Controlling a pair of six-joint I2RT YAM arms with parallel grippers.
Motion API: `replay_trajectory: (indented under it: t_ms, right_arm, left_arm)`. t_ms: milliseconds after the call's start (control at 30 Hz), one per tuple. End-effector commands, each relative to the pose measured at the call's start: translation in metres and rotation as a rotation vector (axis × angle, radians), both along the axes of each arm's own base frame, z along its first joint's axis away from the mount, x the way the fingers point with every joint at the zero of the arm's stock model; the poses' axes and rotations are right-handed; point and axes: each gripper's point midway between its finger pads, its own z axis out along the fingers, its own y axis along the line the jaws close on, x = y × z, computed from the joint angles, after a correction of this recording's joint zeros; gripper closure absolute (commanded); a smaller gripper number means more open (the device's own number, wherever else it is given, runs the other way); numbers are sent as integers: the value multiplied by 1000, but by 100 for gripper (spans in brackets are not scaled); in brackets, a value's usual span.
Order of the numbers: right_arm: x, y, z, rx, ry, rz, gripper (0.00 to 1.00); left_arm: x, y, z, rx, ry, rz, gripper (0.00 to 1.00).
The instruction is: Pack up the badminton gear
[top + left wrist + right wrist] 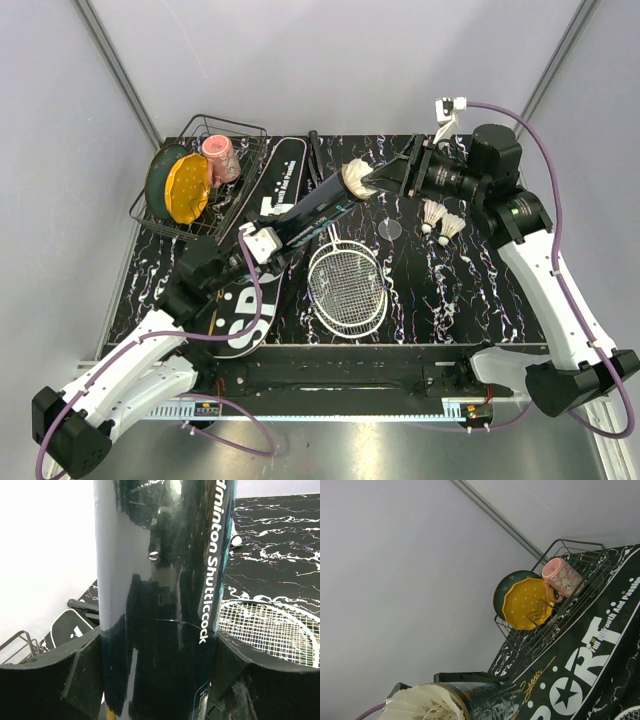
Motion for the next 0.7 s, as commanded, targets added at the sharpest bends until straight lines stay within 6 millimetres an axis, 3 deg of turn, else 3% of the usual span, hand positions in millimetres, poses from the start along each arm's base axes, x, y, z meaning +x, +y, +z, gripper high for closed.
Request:
replay_trajectory:
  t_ms: [0, 167, 367, 433, 667]
  right_arm:
    - [-16, 9, 2, -33, -46, 142, 35]
    - [-11, 18, -8, -73, -17, 194, 32]
    - [-4, 51, -36, -142, 62, 248, 29]
    - [-4, 56, -37, -160, 57, 263, 27]
    - [5, 51, -77, -303, 136, 237, 20]
  left_arm:
    - [-3, -1, 47, -82, -128, -16, 98]
    - [-6, -6, 44, -67, -121, -50, 99]
    - [-10, -11, 39, -49, -104, -90, 98]
    - [-12, -14, 38, -40, -100, -108, 98]
    - [-15, -18, 34, -17, -95, -139, 99]
